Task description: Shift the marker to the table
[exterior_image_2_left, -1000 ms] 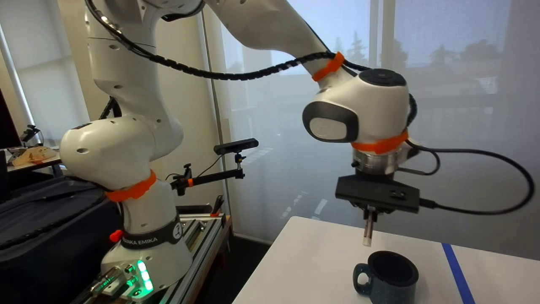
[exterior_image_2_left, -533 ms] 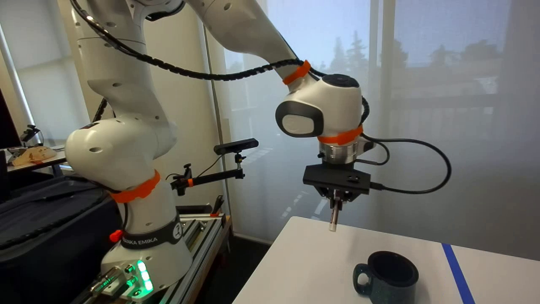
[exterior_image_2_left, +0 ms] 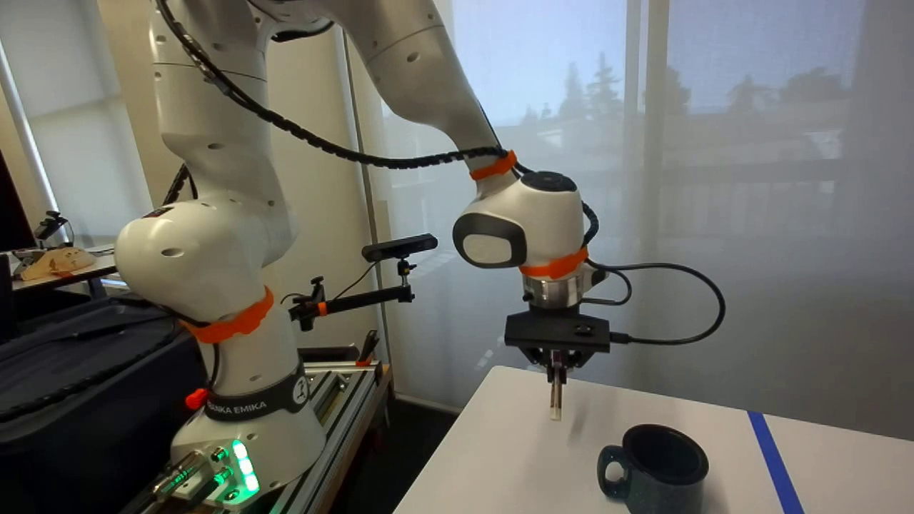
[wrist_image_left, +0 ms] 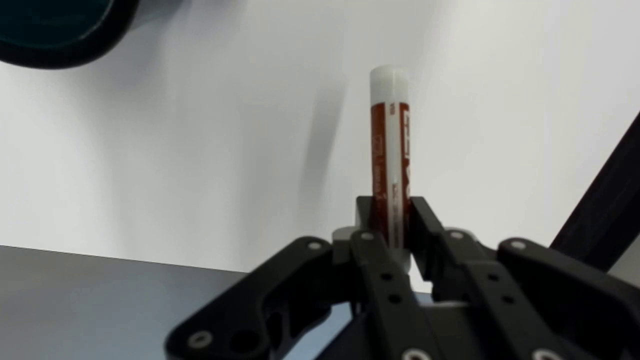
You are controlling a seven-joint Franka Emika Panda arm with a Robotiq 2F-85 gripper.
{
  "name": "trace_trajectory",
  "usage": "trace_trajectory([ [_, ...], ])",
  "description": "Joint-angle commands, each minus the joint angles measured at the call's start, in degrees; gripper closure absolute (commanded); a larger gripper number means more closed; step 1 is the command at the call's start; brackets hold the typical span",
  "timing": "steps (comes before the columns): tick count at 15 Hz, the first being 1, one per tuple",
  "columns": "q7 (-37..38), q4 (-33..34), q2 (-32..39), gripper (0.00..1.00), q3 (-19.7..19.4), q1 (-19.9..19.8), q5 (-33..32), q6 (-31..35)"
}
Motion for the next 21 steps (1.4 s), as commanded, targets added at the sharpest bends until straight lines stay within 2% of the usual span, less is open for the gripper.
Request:
trace_trajectory([
  [1, -3.42, 0.02, 6.15, 0.95, 1.2, 1.14, -1.36, 6.23],
  [4, -2.12, 0.97, 12.08, 0.95, -1.36, 3.26, -6.33, 7.18],
  [6, -0.54, 1.3, 15.41, 0.95, -5.46, 6.86, -11.99, 9.4],
  [7, 3.7, 1.22, 16.76, 0.95, -6.13, 6.5, -19.68, 11.5],
  [8, 5.27, 1.35, 17.49, 0.95, -10.08, 10.09, -23.63, 12.67],
  [9, 7.97, 1.43, 18.19, 0.56, -14.07, 13.69, -28.62, 14.7],
  [10, 10.94, 1.71, 18.67, 0.54, -15.97, 14.86, -33.53, 15.69],
  [12, 15.84, 2.2, 19.0, 0.41, -19.51, 17.66, -40.77, 16.75],
  [14, 19.42, 2.17, 17.74, 0.25, -18.66, 16.85, -44.67, 15.9],
  [17, 23.71, 1.24, 14.56, 0.03, -14.22, 12.87, -47.33, 13.41],
  [21, 28.79, -0.18, 8.22, 0.0, -9.59, 8.06, -47.47, 8.45],
])
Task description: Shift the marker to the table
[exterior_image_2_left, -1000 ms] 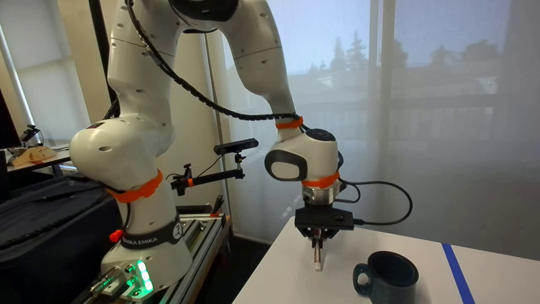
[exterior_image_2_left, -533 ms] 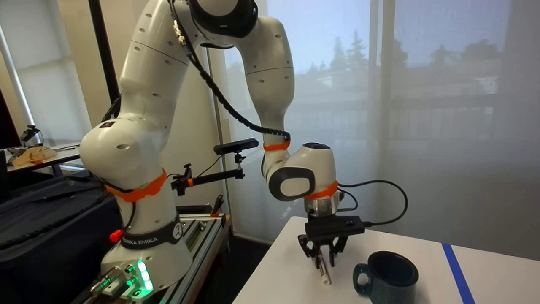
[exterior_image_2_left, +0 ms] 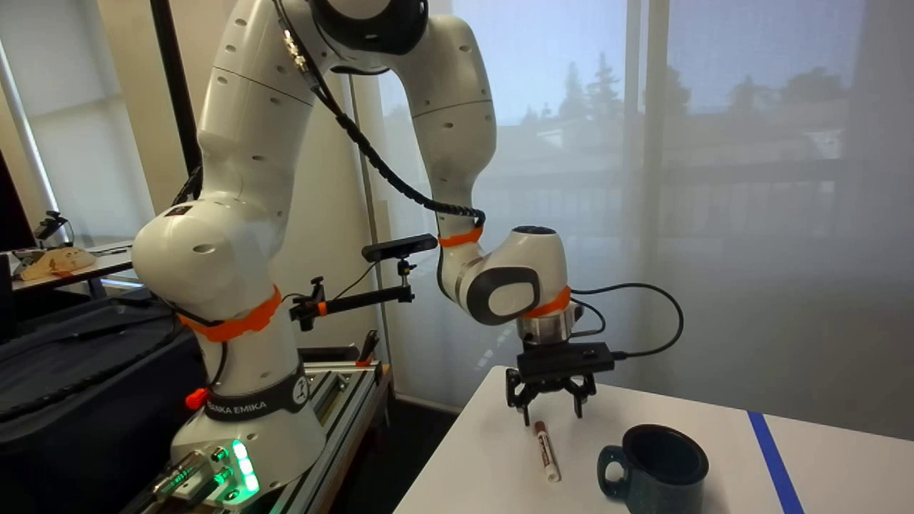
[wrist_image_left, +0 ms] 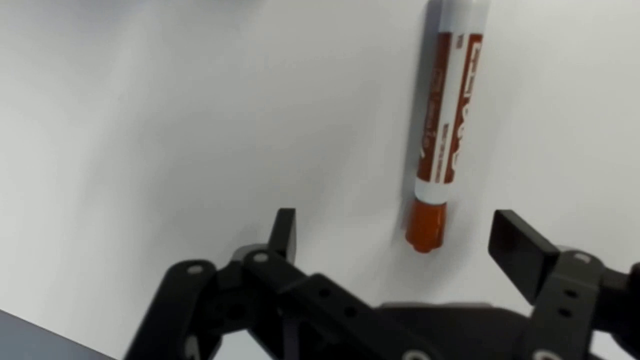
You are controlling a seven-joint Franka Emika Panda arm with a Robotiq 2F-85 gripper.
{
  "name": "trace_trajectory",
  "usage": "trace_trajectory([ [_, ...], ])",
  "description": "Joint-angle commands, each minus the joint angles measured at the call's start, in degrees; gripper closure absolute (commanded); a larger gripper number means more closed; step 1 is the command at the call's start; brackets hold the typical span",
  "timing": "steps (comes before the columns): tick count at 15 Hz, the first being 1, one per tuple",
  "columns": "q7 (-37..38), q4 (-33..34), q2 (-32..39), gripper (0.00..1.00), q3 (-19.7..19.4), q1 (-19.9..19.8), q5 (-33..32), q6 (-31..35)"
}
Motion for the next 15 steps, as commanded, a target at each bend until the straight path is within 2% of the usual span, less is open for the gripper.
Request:
trace_trajectory([
  [1, 5.91, -2.56, -9.21, 0.0, 3.64, -4.77, -1.82, -6.64],
  [4, 12.45, -3.32, -17.03, 0.0, 2.79, -5.77, -1.93, -11.93],
  [5, 16.94, -3.59, -20.23, 0.0, 0.78, -5.12, -3.99, -13.25],
  [9, 27.9, -2.76, -28.43, 0.0, -0.35, -9.75, -10.85, -16.46],
  [10, 29.11, -2.39, -28.95, 0.0, -0.54, -11.42, -10.99, -15.42],
  [11, 24.61, -1.04, -25.2, 0.0, 0.89, -10.53, -8.04, -14.79],
  [15, 24.56, -1.08, -25.47, 0.0, 1.31, -11.42, -8.17, -14.8],
])
